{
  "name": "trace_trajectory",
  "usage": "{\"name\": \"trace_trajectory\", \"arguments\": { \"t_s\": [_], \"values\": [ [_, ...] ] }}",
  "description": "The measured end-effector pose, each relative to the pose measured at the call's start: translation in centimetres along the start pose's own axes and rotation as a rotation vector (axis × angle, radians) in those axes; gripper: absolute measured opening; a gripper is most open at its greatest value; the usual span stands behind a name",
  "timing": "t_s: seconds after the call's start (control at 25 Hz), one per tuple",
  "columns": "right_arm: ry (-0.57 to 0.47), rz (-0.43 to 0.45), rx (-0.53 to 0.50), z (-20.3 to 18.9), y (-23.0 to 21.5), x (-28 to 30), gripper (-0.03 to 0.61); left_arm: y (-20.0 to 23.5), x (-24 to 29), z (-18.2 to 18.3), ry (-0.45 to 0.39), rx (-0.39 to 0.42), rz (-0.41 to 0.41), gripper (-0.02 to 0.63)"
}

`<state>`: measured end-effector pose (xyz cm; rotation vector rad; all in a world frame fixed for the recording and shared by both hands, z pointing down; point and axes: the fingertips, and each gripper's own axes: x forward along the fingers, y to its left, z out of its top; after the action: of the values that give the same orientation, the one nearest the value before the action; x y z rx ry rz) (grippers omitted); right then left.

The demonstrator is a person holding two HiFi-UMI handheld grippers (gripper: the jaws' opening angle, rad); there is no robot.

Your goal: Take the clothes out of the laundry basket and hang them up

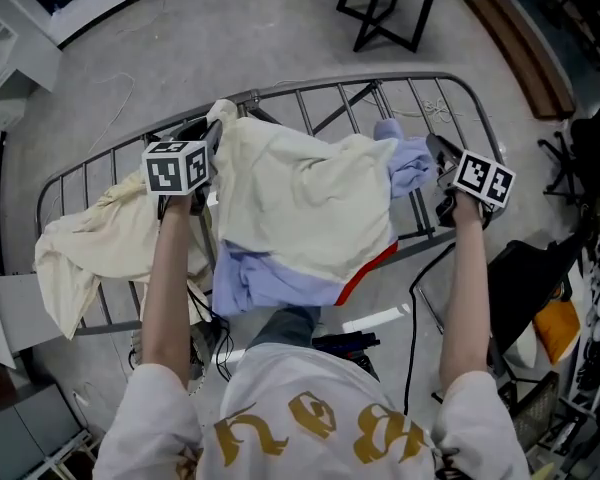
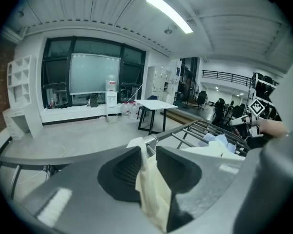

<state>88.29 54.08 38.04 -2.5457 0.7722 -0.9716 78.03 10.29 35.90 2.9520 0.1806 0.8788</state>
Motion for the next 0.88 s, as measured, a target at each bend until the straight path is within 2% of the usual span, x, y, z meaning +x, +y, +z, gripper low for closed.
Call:
{"name": "trace_trajectory", "arguments": {
  "t_s": [0.12,0.28,0.36,0.52,0.64,0.68,0.8,0.88],
  "values": [
    [-0.034,-0.011,-0.039,0.0,0.7,-1.2,0.086,0.0,-0.4,-0.4,0.000,-0.035,0.009,0.185],
    [-0.099,0.013,-0.053,-0.1,2.6,-3.5,0.026,-1.0,-2.8,0.3,-0.067,-0.066,0.001,0.201],
    [-0.123,0.031,-0.060,-0.1,3.8,-4.7,0.026,-1.9,-4.4,1.0,-0.119,-0.070,-0.001,0.201],
    [-0.125,0.085,-0.080,-1.6,6.7,-6.9,0.027,-3.4,-8.5,1.4,-0.192,-0.066,0.044,0.179],
    [-0.158,0.097,-0.119,-2.2,8.6,-8.7,0.026,-4.7,-11.3,1.8,-0.255,-0.108,0.041,0.104],
    [-0.168,0.103,-0.127,-2.5,9.1,-9.3,0.026,-5.2,-12.1,1.9,-0.274,-0.110,0.045,0.100],
    [-0.173,0.139,-0.130,-4.0,10.8,-11.0,0.028,-6.4,-14.3,1.3,-0.284,-0.040,0.099,0.077],
    [-0.178,0.144,-0.144,-5.1,11.5,-12.2,0.026,-7.3,-15.7,0.7,-0.287,-0.027,0.110,0.071]
  ]
}}
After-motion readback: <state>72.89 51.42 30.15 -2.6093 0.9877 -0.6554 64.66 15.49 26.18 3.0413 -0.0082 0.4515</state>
